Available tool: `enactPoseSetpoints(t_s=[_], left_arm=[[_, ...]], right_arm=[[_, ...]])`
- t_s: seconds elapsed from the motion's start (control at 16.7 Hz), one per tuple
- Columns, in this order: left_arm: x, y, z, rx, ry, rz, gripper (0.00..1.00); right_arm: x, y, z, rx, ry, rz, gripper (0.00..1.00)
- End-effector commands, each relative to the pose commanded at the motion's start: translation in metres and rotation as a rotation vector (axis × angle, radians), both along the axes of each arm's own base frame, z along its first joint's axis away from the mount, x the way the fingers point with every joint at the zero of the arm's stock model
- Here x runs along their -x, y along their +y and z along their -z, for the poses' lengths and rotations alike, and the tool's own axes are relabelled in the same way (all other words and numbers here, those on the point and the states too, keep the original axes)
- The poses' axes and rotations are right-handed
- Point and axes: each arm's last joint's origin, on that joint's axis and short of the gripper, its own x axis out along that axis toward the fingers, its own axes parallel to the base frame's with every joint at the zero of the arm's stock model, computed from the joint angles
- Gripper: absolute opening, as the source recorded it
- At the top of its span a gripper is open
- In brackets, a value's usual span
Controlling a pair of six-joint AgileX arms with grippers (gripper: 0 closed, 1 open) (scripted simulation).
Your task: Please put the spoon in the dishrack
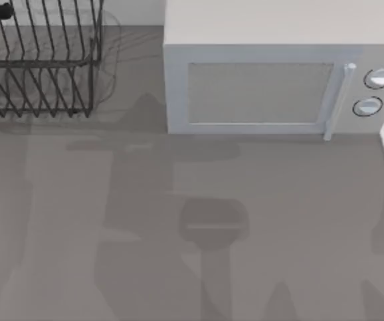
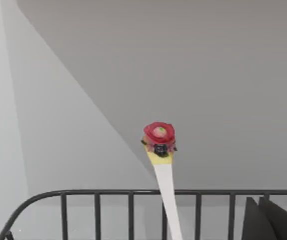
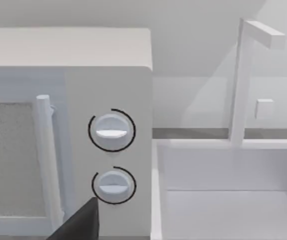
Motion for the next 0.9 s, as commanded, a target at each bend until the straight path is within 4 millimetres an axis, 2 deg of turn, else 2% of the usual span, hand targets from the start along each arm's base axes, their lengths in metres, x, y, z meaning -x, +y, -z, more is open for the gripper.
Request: enactPoseSetpoints(t_s=[0.54, 0.9], left_arm=[[0.0000, 0.0000, 0.0000, 0.000, 0.000, 0.000, 0.98], [0.0000, 0.0000, 0.0000, 0.000, 0.000, 0.000, 1.00]], right_arm=[[0.0000, 0.0000, 0.0000, 0.000, 0.000, 0.000, 1.00], [0.0000, 0.0000, 0.0000, 0.000, 0.000, 0.000, 1.00]])
